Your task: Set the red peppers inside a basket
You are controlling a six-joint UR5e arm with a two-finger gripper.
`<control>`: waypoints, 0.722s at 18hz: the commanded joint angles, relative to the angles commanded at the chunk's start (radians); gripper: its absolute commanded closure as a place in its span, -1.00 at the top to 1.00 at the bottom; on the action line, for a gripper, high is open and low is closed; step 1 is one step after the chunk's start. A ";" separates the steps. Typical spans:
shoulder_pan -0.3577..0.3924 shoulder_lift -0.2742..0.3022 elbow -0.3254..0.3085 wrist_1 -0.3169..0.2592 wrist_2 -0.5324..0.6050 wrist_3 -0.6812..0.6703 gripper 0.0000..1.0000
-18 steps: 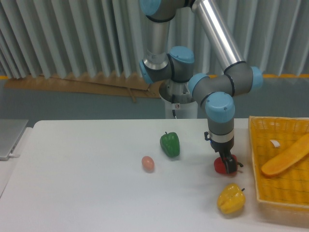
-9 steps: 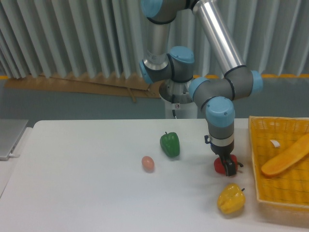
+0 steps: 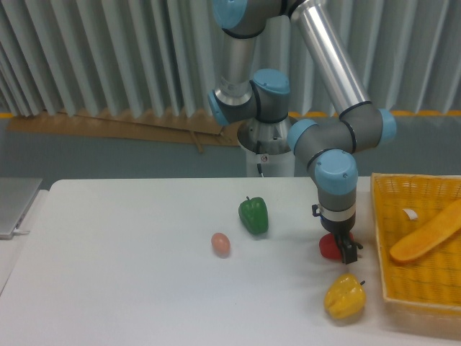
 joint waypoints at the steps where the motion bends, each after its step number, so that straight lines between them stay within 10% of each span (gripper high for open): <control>1: 0.000 0.000 0.000 0.000 0.000 -0.002 0.99; 2: 0.000 0.000 0.000 0.000 0.000 -0.012 0.54; 5: 0.000 0.000 0.000 0.000 0.002 -0.015 0.16; 13: -0.002 0.012 0.012 -0.006 -0.002 -0.012 -0.07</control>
